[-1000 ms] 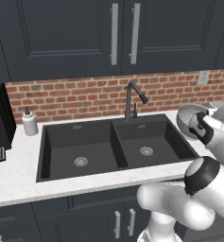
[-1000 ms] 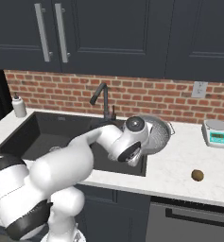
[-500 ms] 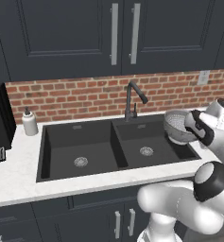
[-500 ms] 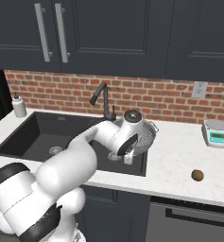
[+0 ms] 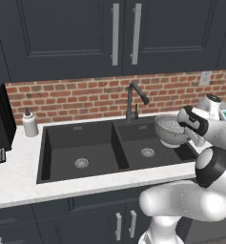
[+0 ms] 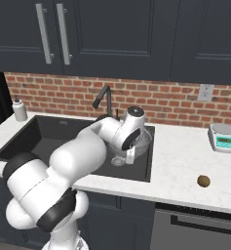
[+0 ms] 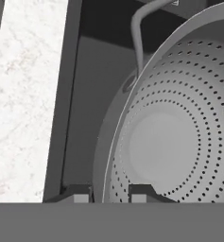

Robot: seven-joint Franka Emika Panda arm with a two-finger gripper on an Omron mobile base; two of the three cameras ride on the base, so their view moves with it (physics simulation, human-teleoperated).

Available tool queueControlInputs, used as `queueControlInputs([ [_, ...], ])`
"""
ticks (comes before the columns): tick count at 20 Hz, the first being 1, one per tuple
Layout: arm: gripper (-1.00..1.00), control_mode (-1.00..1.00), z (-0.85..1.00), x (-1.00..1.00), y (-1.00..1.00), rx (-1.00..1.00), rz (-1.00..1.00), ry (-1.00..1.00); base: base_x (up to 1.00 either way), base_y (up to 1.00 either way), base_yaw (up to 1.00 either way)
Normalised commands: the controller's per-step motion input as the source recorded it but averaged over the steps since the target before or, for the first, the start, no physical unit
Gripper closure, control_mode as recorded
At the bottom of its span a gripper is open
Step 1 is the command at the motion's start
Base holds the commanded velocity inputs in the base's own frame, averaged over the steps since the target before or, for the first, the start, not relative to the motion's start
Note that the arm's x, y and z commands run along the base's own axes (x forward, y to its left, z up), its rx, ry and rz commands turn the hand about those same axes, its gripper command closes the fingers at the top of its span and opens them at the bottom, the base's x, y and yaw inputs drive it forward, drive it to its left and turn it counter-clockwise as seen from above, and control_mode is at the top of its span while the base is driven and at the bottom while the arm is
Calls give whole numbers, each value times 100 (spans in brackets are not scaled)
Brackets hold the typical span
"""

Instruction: Put the colander in the sink, put the kiwi in the colander, and turn on the sink faucet and pour water over the colander.

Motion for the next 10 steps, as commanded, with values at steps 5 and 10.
queueControlInputs([
  [5, 100, -100, -27, 12, 23, 1, 9, 0, 0, 0, 0],
  [10, 100, -100, -23, 6, 24, 2, 8, -5, 0, 0, 0],
])
